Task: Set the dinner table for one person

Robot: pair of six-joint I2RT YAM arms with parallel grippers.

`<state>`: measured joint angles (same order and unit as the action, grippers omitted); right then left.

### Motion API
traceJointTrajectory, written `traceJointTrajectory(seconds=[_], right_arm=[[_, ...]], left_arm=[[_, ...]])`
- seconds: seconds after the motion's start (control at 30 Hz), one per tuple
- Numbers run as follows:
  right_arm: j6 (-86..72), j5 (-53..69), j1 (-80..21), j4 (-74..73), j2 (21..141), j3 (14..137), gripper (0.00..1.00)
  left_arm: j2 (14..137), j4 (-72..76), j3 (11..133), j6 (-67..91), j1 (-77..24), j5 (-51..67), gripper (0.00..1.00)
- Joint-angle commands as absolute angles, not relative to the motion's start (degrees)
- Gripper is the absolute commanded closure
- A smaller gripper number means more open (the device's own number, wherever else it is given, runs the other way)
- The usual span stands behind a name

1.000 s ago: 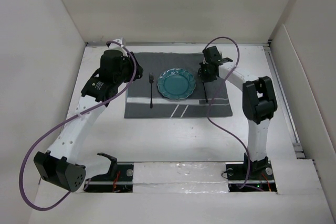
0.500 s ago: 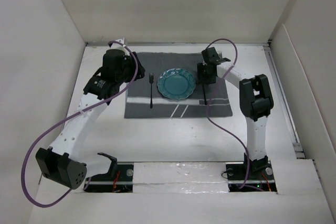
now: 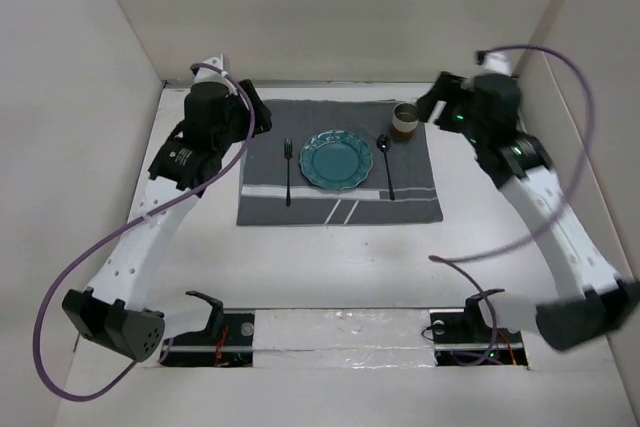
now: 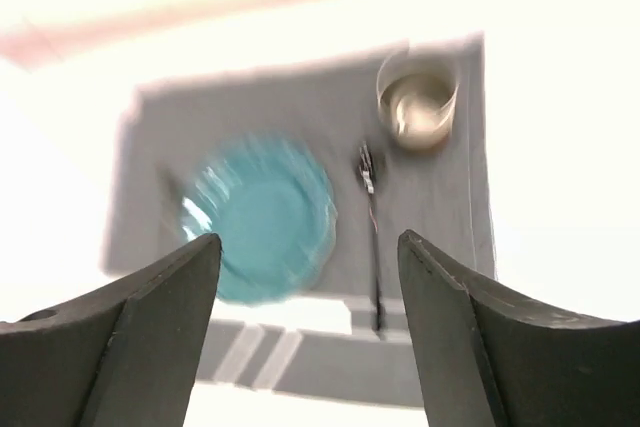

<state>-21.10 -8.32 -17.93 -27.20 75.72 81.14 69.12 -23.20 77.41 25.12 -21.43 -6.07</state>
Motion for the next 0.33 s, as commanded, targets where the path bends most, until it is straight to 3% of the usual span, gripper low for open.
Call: traceJointTrajectory(seconds=[0.0, 0.1, 0.2, 0.27, 0.3], right_arm=[[-28.46, -16.52, -13.81, -15.93, 59.19, 73.15, 0.21], [-32.52, -19.60, -8.80, -11.96, 50.22, 66.54, 0.12], [-32.35, -19.33, -5.81, -14.06, 50.53, 64.60, 0.00], [-31.38, -19.43, -5.80, -16.42, 52.02, 63.81, 0.00], [-31.64, -19.16, -5.80, -17.57, 52.81, 63.72, 0.00]], left_arm=[[63.82, -20.92, 84.45, 25.49, -21.62, -14.92, 0.42], [59.60, -21.27, 83.77, 25.22, -21.62, -22.48, 0.38], [56.61, -20.58, 80.01, 25.66, -21.62, -26.19, 0.37], [54.32, -18.56, 76.66, 25.84, -21.62, -23.48, 0.36], [53.97, -17.24, 74.03, 26.54, -21.62, -22.51, 0.32]])
